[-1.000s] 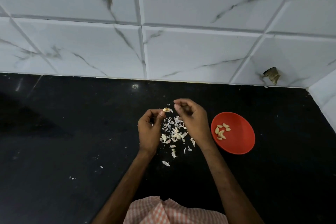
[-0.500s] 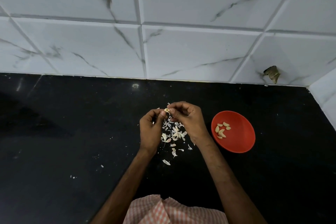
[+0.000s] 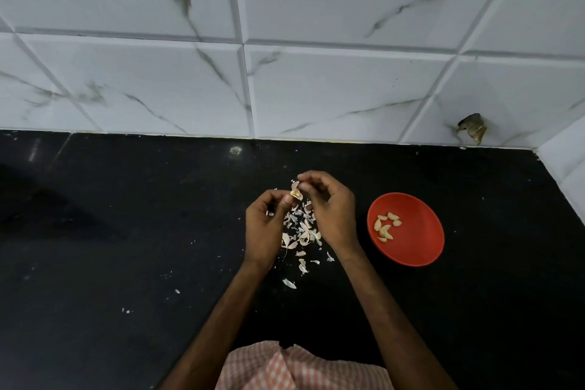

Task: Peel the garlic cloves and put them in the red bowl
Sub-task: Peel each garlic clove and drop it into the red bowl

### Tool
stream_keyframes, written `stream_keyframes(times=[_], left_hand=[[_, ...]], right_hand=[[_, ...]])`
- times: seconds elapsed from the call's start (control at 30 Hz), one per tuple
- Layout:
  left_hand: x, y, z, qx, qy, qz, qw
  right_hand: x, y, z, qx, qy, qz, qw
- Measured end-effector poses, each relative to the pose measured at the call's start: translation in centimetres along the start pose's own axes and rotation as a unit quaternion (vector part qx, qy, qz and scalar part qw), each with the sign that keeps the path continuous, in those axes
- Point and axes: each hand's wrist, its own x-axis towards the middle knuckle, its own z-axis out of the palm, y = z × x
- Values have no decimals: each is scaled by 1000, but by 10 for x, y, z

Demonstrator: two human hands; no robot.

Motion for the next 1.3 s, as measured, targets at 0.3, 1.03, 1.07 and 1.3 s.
stream_keyframes(times=[0.3, 1.03, 1.07, 1.3], left_hand=[[3, -4, -6, 138, 32, 40, 989], [-2, 1, -2, 284, 93, 83, 951], [-2, 3, -2, 292, 97, 84, 948], [-3, 6, -3, 324, 106, 95, 935]], right_hand=[[-2, -4, -13, -22, -60, -63, 996], [-17, -7, 13, -85, -5, -38, 996], [-18, -8, 15, -118, 13, -54, 991], [-14, -14, 3, -141, -27, -67, 987]])
